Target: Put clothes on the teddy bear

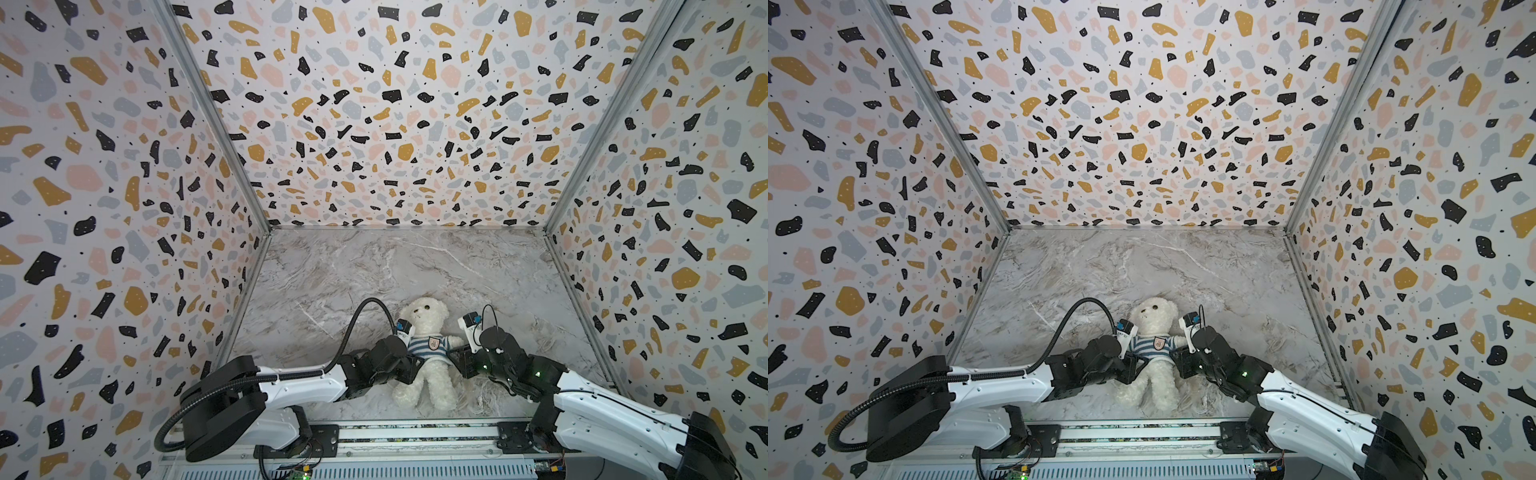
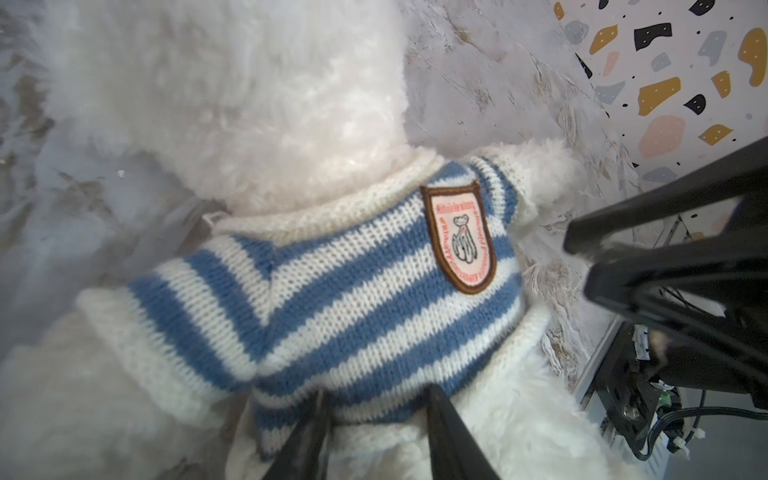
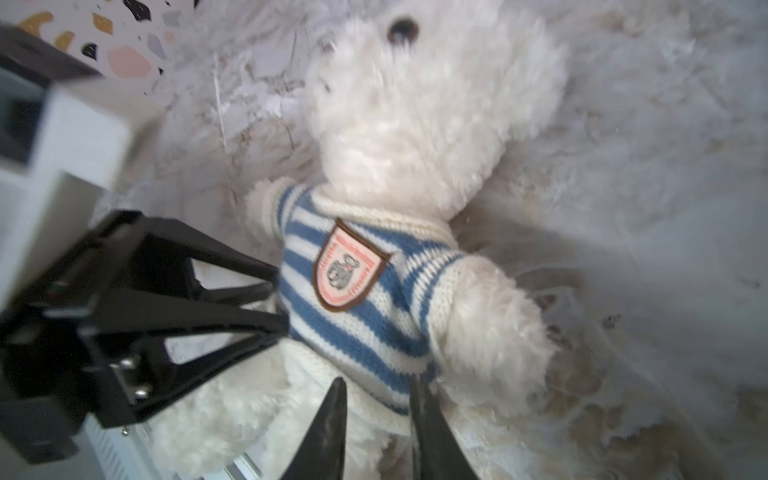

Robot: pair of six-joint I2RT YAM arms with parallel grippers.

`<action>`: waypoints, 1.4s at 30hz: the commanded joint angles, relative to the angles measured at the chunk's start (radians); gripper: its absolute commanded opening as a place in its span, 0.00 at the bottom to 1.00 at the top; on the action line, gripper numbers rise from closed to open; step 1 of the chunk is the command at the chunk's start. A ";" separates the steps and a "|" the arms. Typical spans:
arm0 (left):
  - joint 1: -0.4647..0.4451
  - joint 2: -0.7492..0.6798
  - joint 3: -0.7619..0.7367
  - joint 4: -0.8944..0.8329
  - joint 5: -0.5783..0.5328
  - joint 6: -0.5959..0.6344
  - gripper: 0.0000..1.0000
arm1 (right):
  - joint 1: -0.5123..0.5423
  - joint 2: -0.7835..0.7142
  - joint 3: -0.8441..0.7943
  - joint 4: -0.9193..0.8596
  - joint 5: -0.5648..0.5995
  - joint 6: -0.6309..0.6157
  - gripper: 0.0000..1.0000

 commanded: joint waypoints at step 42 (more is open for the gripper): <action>0.142 -0.158 0.046 -0.038 -0.006 -0.008 0.36 | 0.057 0.253 0.138 0.094 0.090 -0.067 0.25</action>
